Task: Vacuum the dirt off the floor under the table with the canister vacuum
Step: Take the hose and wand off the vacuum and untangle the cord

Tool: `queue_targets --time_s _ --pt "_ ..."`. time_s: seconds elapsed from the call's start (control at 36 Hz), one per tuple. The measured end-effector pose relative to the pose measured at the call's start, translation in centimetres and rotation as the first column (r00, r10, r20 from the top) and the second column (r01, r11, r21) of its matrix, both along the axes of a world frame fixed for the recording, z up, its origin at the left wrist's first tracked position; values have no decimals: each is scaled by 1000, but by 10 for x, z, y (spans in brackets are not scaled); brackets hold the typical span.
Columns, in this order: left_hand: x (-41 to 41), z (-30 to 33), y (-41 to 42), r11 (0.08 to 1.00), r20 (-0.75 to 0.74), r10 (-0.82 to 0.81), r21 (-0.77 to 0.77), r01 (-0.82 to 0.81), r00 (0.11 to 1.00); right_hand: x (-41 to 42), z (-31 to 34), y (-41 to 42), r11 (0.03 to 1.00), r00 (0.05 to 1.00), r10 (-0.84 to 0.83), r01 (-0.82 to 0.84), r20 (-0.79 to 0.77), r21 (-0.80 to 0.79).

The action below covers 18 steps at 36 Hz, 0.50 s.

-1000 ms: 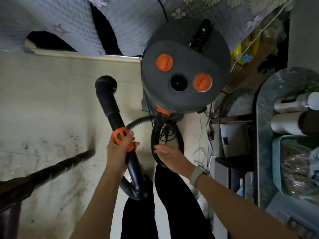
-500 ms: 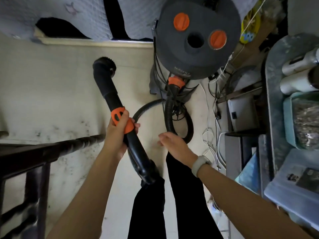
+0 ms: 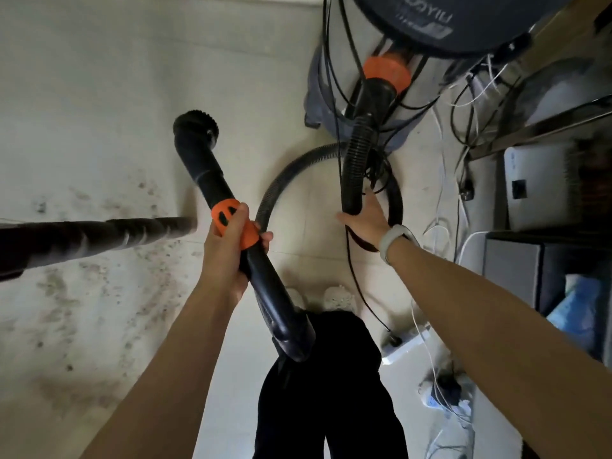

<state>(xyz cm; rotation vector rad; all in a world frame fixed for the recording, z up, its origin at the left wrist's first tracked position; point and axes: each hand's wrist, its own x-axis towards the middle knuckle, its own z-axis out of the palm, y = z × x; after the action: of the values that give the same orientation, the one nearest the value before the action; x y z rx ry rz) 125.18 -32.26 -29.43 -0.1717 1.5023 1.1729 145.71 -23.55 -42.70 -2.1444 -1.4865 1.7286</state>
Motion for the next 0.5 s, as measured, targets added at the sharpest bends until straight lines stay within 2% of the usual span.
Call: queue_targets --time_s 0.08,0.19,0.25,0.33,0.39,0.44,0.5 --pt "2 -13 -1 999 -44 -50 4 50 998 -5 -25 1 999 999 -25 25 -27 -22" --pt "1 -15 1 996 -99 -86 11 87 991 -3 -25 -1 996 994 -69 65 -83 -58" --pt "0 -9 4 995 -115 -90 24 93 989 3 -12 -3 998 994 -59 57 -92 -29" --pt "-1 4 9 994 -159 -105 22 109 982 18 22 -6 998 997 48 -46 -60 36" --pt "0 14 15 990 -201 -131 20 138 971 30 46 -4 994 996 45 -37 -80 99" --pt "1 24 19 980 -257 -185 22 197 949 39 66 4 989 996 43 -31 -81 143" --pt "1 34 23 956 -312 -271 21 291 911 44 84 17 992 996 27 -17 -80 122"
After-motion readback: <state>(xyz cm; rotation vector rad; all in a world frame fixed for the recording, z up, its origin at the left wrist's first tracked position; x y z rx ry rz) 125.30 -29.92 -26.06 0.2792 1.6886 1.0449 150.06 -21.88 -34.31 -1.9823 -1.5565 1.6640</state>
